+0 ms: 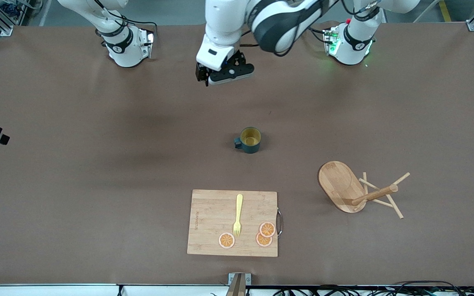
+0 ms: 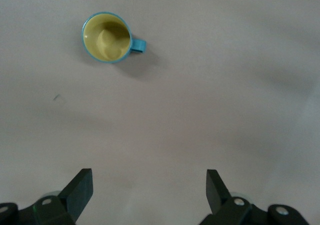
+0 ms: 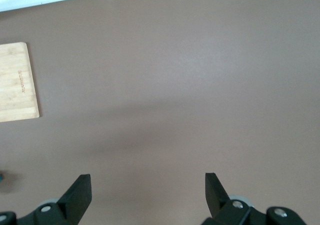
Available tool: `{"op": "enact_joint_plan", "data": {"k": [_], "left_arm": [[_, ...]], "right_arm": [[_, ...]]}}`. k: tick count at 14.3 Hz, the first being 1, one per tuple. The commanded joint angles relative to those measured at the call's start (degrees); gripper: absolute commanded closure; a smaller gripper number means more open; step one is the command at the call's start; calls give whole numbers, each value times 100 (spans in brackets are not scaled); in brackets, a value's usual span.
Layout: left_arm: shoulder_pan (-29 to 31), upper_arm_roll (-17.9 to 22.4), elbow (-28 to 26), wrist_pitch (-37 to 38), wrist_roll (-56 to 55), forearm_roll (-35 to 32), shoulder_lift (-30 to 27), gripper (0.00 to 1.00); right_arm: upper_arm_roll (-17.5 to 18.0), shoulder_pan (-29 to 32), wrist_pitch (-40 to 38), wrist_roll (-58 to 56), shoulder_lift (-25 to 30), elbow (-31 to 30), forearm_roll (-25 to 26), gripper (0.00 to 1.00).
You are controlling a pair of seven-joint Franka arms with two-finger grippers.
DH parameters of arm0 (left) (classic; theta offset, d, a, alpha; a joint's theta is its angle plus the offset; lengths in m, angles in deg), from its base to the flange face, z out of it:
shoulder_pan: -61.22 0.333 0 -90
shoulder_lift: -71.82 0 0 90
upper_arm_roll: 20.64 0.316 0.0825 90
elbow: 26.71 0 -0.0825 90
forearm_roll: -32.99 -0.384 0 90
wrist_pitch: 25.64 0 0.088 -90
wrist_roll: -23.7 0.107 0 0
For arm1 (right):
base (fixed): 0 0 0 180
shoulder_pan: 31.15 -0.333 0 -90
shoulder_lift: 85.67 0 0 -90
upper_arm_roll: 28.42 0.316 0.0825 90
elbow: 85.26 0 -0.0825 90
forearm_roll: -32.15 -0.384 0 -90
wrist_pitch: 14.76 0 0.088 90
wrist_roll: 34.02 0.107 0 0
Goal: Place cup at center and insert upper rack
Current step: 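Move the left gripper above the teal mug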
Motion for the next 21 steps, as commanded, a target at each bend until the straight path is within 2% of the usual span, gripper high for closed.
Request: {"op": "enact_joint_plan", "data": {"k": [1, 3, 5, 8, 12, 16, 21], "left_arm": [[-379, 27, 277, -166, -876, -917, 634, 0], [-616, 27, 242, -289, -1326, -1541, 916, 0], [-828, 27, 233, -290, -1913, -2078, 1188, 0], [-1092, 27, 224, -290, -2899, -3036, 1540, 0], [-1267, 44, 189, -238, -3349, -3863, 1918, 0], [-1776, 701, 75, -220, -3692, -4584, 2086, 0], [-2409, 1545, 40, -202, -3701, -4927, 2279, 0]], "right_arm": [[-8, -95, 266, -70, 595, -854, 110, 0], [-8, -192, 677, -70, 1034, -1538, 233, 0], [1, -227, 785, -70, 1282, -1892, 242, 0], [9, -245, 714, -228, 1283, -1911, 295, 0], [9, -271, 706, -289, 1283, -1929, 374, 0], [1, -341, 715, -290, 1283, -1885, 409, 0], [9, -429, 653, -290, 1300, -1876, 559, 0]]}}
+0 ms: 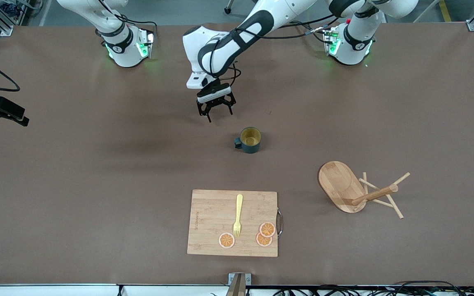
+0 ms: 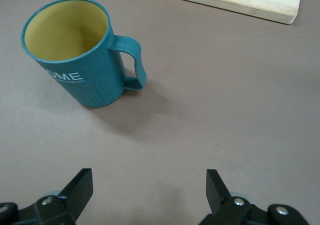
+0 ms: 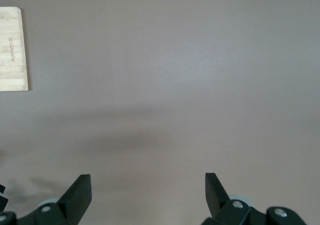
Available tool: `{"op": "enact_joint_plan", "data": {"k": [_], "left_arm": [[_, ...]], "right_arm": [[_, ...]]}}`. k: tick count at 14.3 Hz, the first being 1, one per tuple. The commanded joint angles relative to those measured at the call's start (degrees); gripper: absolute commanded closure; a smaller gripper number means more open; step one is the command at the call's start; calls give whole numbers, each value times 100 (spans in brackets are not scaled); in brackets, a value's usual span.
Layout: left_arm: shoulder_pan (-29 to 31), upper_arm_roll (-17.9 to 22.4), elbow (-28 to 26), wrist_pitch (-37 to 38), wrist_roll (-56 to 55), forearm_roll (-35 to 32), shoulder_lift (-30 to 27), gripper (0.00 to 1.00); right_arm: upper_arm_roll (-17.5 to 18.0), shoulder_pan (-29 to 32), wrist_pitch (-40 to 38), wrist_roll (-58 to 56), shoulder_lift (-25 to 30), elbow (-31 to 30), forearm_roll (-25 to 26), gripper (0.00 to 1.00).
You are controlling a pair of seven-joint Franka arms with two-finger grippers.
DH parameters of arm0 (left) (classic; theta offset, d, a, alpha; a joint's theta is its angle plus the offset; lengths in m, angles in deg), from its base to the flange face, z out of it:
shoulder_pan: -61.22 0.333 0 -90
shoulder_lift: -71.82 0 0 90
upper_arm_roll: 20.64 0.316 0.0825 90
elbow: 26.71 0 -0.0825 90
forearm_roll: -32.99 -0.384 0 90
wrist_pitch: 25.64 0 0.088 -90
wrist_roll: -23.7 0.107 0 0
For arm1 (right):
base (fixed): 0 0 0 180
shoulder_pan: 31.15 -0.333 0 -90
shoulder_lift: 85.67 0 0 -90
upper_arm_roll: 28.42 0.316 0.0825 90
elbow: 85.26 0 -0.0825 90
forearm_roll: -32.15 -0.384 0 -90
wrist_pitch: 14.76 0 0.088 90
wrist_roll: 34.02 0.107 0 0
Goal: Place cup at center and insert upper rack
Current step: 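Move the left gripper above the teal mug, then lower the open left gripper beside the mug handle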
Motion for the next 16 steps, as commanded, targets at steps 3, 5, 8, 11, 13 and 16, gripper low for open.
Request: {"op": "enact_joint_plan", "data": {"k": [3, 5, 8, 11, 13, 16], "left_arm": [[-654, 759, 76, 305, -107, -455, 165, 0], [-646, 786, 103, 324, -107, -464, 236, 0], [-663, 821, 120, 568, -107, -482, 280, 0], [-751, 839, 269, 728, -124, -832, 402, 0], [-821, 839, 454, 824, -212, -1131, 508, 0], [-953, 1013, 638, 877, -238, -1578, 780, 0]], "right_arm": [[-1, -80, 53, -56, 155, -110, 132, 0], [51, -132, 18, -56, 155, -84, 149, 0], [69, -150, 9, -56, 155, -92, 150, 0], [69, -150, 9, -64, 155, -110, 158, 0], [69, -150, 53, -64, 155, -136, 403, 0], [86, -264, 290, -47, 146, -128, 475, 0]]}}
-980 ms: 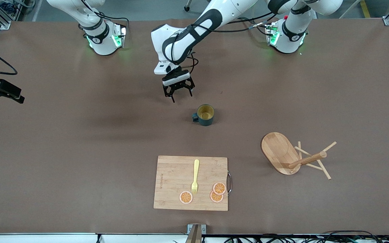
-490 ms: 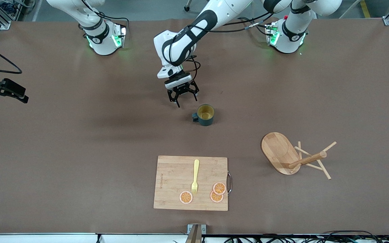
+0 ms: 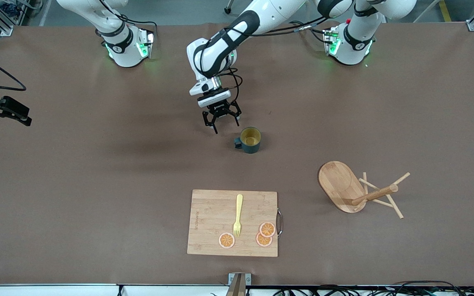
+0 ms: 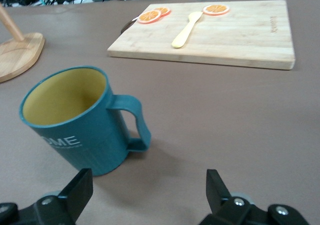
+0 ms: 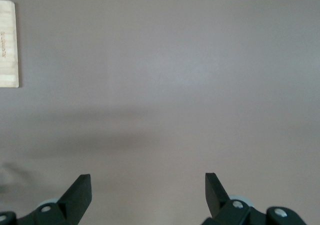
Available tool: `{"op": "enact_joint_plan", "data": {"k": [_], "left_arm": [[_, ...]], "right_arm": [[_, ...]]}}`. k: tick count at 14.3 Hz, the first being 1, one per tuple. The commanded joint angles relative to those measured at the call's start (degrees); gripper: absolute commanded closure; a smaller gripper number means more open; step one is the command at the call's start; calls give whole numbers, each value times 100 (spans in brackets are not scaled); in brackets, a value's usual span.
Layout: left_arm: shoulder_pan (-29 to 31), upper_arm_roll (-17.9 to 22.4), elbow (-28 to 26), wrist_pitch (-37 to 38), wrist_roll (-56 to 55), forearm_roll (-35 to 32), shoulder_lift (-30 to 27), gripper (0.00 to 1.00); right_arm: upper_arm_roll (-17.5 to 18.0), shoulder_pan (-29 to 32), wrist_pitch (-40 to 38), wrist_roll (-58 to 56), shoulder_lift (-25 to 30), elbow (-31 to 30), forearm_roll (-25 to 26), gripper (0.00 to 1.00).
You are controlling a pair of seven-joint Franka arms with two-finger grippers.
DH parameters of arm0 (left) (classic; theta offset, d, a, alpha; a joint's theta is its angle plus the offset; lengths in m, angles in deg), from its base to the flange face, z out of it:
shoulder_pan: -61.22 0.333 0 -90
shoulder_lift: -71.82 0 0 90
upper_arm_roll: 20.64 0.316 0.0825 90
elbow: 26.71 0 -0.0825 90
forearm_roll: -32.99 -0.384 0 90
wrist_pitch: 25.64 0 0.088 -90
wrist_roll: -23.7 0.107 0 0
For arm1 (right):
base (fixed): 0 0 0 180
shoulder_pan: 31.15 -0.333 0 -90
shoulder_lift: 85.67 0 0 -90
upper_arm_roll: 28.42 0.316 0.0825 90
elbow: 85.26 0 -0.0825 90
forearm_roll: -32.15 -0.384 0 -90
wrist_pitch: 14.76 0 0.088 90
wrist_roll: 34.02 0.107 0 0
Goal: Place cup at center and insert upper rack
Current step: 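Lower the open left gripper beside the mug handle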
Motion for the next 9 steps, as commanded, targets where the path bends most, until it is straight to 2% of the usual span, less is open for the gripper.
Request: {"op": "enact_joint_plan", "data": {"k": [1, 2, 4, 9], "left_arm": [[-395, 394, 414, 143, -218, -415, 418, 0], [-571, 648, 502, 143, -324, -416, 480, 0], [-748, 870, 521, 143, -360, -425, 534, 0], [-748, 870, 512, 126, -544, -802, 507, 0]], "right_arm": [[0, -144, 125, -16, 145, -137, 119, 0], [0, -135, 99, 2, 163, -154, 75, 0], [-53, -74, 72, 11, 163, -163, -249, 0], [-79, 23, 46, -7, 180, -172, -312, 0]]}}
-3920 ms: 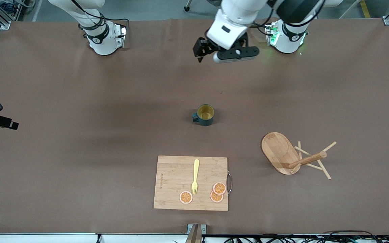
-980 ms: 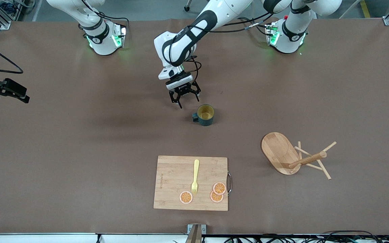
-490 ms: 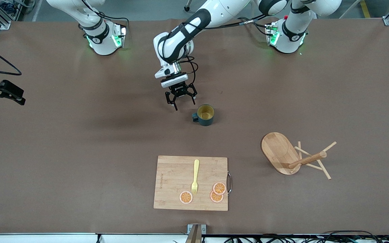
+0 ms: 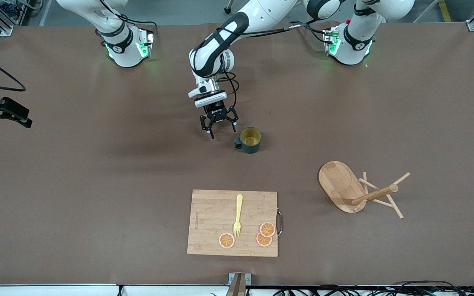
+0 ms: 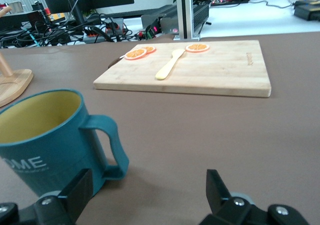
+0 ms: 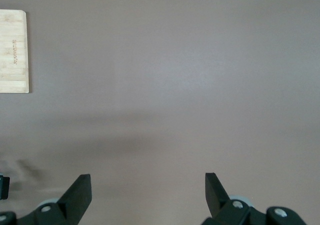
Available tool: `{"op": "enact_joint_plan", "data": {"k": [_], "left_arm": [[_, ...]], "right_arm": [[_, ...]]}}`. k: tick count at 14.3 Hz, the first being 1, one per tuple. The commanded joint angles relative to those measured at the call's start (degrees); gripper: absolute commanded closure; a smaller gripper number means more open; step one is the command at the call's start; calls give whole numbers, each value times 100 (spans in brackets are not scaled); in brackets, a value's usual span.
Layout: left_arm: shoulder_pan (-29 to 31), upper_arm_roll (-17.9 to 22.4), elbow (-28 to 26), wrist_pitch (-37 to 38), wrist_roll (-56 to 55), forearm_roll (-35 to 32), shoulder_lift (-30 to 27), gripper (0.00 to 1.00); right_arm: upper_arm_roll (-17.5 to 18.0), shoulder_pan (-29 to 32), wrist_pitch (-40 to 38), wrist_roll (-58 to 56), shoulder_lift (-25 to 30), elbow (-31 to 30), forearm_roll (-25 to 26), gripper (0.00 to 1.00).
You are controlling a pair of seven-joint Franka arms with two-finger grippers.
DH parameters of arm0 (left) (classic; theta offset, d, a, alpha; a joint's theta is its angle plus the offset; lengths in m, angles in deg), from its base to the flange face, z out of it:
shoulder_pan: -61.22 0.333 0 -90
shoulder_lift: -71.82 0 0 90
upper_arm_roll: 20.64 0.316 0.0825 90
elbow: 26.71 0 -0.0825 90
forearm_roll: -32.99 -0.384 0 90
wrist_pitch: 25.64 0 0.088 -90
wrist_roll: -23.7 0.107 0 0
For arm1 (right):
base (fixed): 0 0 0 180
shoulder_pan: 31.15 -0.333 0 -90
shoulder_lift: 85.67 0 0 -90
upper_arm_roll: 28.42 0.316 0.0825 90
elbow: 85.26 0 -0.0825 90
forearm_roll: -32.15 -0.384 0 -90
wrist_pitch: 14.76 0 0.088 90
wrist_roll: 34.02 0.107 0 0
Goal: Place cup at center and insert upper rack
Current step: 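Lower the open left gripper beside the mug handle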
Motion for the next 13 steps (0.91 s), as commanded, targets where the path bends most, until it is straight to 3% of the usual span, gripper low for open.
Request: {"op": "enact_joint_plan", "data": {"k": [1, 5, 10, 13], "left_arm": [[-49, 57, 150, 77, -83, -249, 45, 0], [-49, 58, 106, 77, -205, -486, 80, 0], [-41, 58, 71, 85, -267, -610, 203, 0], [-14, 58, 35, 85, -451, -601, 221, 0]], "right_arm": [[21, 46, 43, -23, 224, -222, -98, 0], [21, 63, 131, -32, 277, -354, -80, 0], [21, 54, 446, -32, 725, -978, -63, 0], [21, 72, 438, -32, 717, -961, -63, 0]]}}
